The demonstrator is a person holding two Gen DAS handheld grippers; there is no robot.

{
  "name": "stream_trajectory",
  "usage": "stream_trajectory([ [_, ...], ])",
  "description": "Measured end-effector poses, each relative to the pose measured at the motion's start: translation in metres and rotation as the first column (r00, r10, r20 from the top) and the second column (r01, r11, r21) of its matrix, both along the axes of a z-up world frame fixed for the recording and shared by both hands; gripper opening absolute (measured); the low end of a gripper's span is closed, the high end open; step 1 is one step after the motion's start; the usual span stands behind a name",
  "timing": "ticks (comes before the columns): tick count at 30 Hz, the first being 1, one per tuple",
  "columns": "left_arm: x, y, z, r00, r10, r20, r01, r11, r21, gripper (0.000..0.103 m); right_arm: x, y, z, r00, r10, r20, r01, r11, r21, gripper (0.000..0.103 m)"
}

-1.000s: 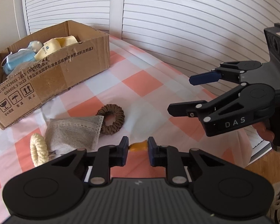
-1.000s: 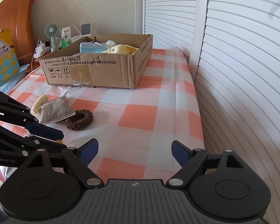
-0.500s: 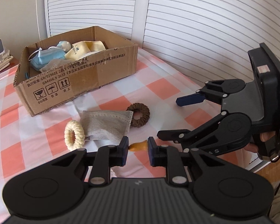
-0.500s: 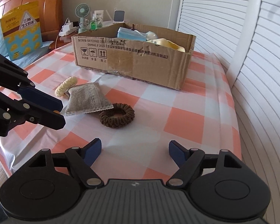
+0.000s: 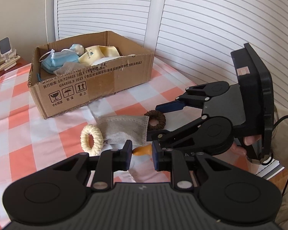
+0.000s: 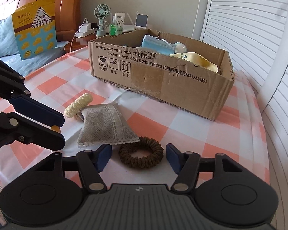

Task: Organize soft objects
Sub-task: 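Grasp the brown hair tie with the right gripper while the left gripper lifts the earplug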

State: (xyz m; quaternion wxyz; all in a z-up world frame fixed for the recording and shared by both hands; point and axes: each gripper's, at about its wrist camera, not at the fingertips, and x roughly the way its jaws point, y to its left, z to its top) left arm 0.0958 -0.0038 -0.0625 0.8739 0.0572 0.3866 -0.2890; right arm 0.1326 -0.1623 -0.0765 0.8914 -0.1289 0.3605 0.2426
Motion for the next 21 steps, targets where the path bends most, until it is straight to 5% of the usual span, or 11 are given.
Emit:
stream_trajectory([
  [7,-0.002,0.003,0.002,1.000,0.002,0.007,-0.002,1.000,0.000,0.020,-0.007,0.000,0.003,1.000,-0.015,0.009,0.016,1.000,-0.025,0.049],
  [21,-0.010,0.000,0.013,0.999,-0.010,0.039,0.009,1.000,0.018,0.020,-0.029,-0.028,0.026,0.995,-0.091,0.047,0.093,0.994,-0.057,0.048],
])
